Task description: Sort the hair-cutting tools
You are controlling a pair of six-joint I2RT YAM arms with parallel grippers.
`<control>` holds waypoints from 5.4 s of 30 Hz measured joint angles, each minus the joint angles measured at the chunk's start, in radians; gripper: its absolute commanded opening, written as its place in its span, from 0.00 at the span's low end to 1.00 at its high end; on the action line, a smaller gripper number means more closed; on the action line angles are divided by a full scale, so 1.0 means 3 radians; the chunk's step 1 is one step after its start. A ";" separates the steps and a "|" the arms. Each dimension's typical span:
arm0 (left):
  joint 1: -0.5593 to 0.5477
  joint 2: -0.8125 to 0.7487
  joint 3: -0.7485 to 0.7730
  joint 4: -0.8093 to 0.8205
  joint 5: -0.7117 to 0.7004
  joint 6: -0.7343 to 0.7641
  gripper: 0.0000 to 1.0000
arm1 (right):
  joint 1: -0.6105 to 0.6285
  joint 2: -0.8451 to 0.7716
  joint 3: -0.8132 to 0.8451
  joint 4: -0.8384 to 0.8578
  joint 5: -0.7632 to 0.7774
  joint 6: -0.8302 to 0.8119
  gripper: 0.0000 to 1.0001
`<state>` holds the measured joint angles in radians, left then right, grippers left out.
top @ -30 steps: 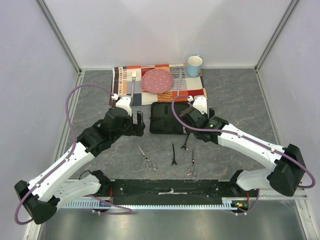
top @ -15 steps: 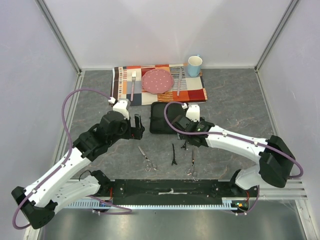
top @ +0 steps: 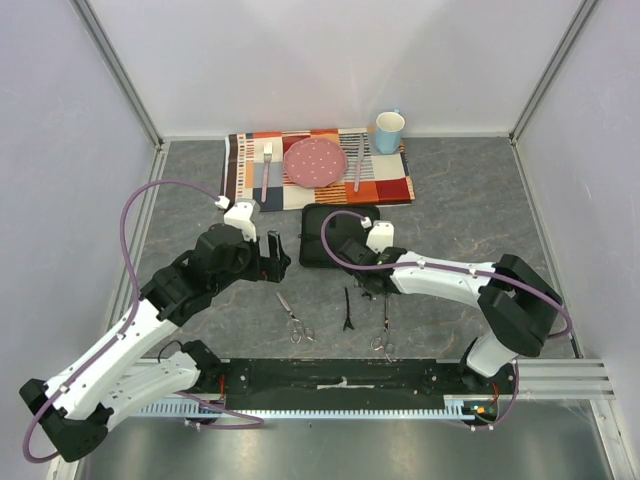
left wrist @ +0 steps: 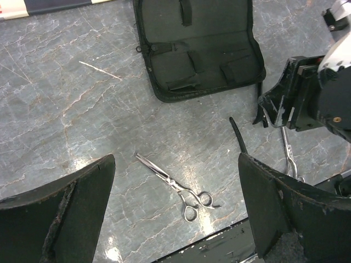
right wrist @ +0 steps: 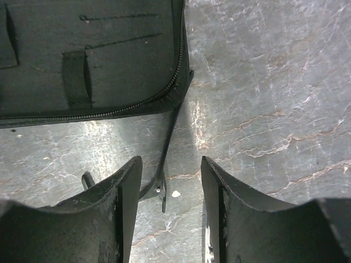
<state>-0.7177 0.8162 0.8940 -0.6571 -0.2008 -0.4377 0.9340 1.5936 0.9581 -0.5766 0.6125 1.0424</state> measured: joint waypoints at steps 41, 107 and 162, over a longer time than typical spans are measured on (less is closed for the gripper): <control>0.0107 0.1275 0.0589 -0.0024 -0.0290 0.0003 0.99 | 0.0343 -0.0467 0.0183 -0.0385 -0.0120 -0.0505 0.00; 0.1273 0.3522 0.0546 0.2372 0.2206 0.0823 0.02 | -0.0015 -0.0670 0.0375 0.0027 -0.0523 -0.2925 0.00; 0.1235 0.2781 -0.0014 0.2213 0.2440 0.1253 0.02 | -0.0821 0.0703 0.0595 0.1272 -0.2701 -0.6284 0.00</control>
<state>-0.3473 1.6505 0.8898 0.0067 0.5312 -0.0620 0.6876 1.8046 1.1366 -0.1951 -0.1978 -0.8429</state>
